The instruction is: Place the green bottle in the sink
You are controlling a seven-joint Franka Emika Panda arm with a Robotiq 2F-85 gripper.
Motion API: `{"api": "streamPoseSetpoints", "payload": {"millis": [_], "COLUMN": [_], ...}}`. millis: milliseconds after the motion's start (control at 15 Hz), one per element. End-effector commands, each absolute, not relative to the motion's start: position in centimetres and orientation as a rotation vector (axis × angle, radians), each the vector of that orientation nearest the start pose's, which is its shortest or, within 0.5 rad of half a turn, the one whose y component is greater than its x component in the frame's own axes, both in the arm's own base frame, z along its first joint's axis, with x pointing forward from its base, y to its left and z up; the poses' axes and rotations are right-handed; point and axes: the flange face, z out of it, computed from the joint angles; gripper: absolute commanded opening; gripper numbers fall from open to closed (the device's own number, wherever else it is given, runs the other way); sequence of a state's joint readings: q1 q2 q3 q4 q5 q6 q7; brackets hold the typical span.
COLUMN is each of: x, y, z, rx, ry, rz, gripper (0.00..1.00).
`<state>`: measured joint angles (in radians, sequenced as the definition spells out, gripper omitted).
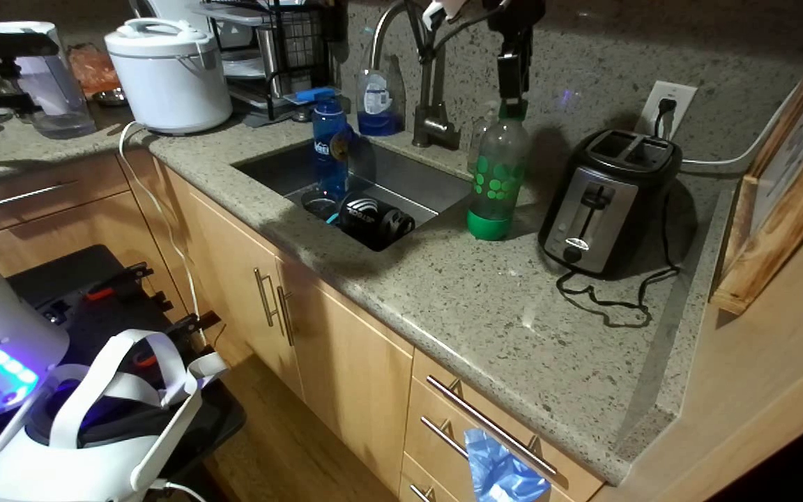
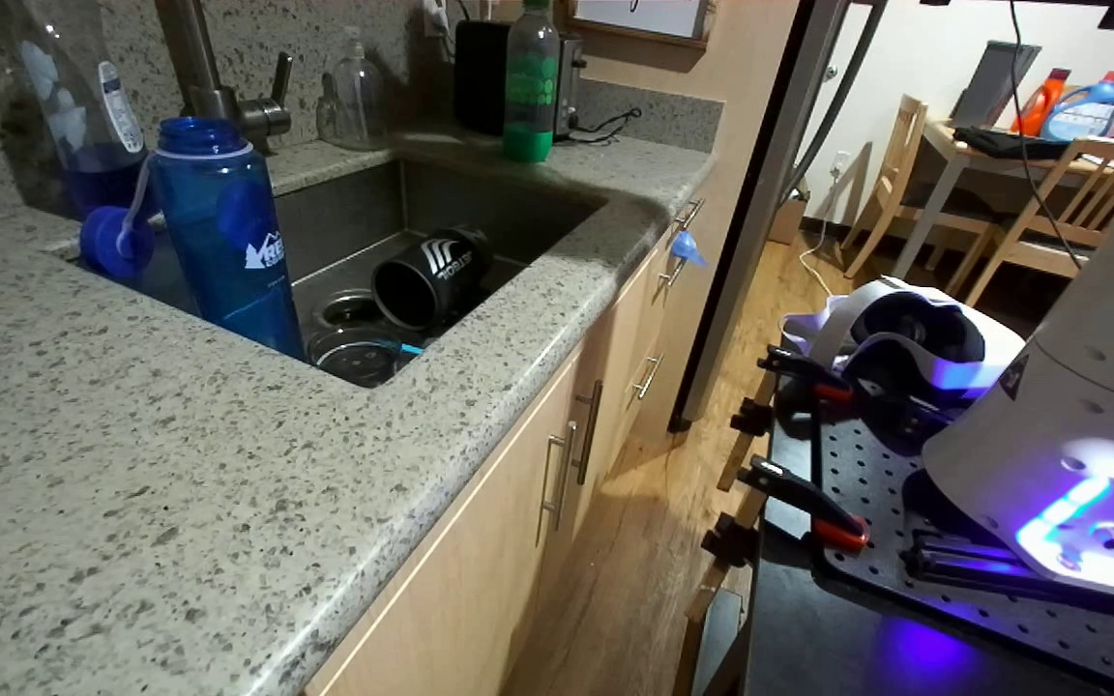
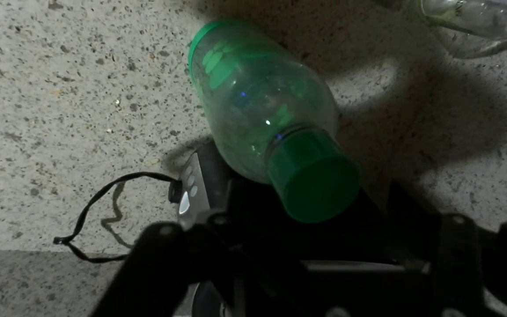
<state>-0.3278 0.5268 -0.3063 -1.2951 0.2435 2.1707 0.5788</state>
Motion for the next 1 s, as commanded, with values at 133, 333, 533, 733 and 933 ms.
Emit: {"api": "streamPoseSetpoints", "payload": {"millis": [133,333,533,733,933], "x": [63.29,63.32,63.26,63.24,63.16], "y": [-38.51,-38.51,-38.55,-38.55,-38.55], "z": [49.03,48.92,48.93,48.94,49.15], "rx": [-2.426,-2.417,-2.413,-2.408,-2.411], "ry": [1.765,1.765,1.766,1.760,1.761], "rz": [-0.524,-0.521,-0.519,-0.527,-0.530], "gripper": [0.68,0.45,0.25,0.25,0.25]}}
